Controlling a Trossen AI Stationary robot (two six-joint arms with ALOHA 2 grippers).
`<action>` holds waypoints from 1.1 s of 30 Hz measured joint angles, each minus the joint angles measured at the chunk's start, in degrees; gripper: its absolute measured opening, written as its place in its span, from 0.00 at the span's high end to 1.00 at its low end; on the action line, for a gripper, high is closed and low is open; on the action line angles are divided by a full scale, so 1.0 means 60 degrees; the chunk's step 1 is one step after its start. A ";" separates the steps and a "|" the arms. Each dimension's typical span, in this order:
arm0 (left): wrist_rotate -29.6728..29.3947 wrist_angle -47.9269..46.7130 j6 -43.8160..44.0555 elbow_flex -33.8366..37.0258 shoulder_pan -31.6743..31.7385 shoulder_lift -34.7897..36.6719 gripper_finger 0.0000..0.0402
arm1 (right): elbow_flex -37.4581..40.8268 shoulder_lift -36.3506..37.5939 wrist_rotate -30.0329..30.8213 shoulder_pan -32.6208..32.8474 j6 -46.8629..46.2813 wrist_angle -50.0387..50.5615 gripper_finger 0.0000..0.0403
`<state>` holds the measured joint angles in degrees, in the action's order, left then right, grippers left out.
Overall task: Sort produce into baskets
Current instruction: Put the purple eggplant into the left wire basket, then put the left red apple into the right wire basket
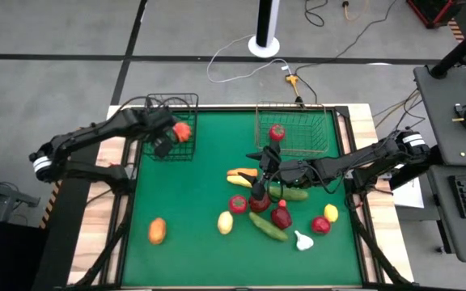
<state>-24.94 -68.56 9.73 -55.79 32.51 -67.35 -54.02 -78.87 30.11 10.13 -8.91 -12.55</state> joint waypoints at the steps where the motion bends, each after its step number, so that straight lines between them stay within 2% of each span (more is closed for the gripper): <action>1: -0.0009 0.0012 -0.0105 0.0001 0.0109 -0.0127 0.57 | 0.0000 0.0000 0.0000 0.0000 0.0000 0.0003 0.23; 13: -0.0796 0.0093 -0.0487 0.0007 0.0226 -0.0760 0.46 | 0.0000 0.0000 -0.0004 0.0000 0.0003 -0.0001 0.19; 23: -0.0613 0.0178 -0.0379 0.0007 0.0039 0.0016 0.43 | 0.0000 0.0024 -0.0007 -0.0004 -0.0367 0.0006 0.17; 28: -0.0059 0.0619 0.0351 0.0029 -0.0830 0.1063 0.43 | -0.0269 0.0057 -0.0018 -0.0004 -0.1070 0.0646 0.18; 33: 0.0325 0.2530 0.0809 0.0518 -0.2751 0.2328 0.43 | -0.1602 -0.0385 -0.0028 -0.0004 -0.1681 0.3489 0.21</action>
<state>-22.99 -53.39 14.58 -52.68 16.00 -53.38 -63.63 -81.18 29.94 10.11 -18.99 8.38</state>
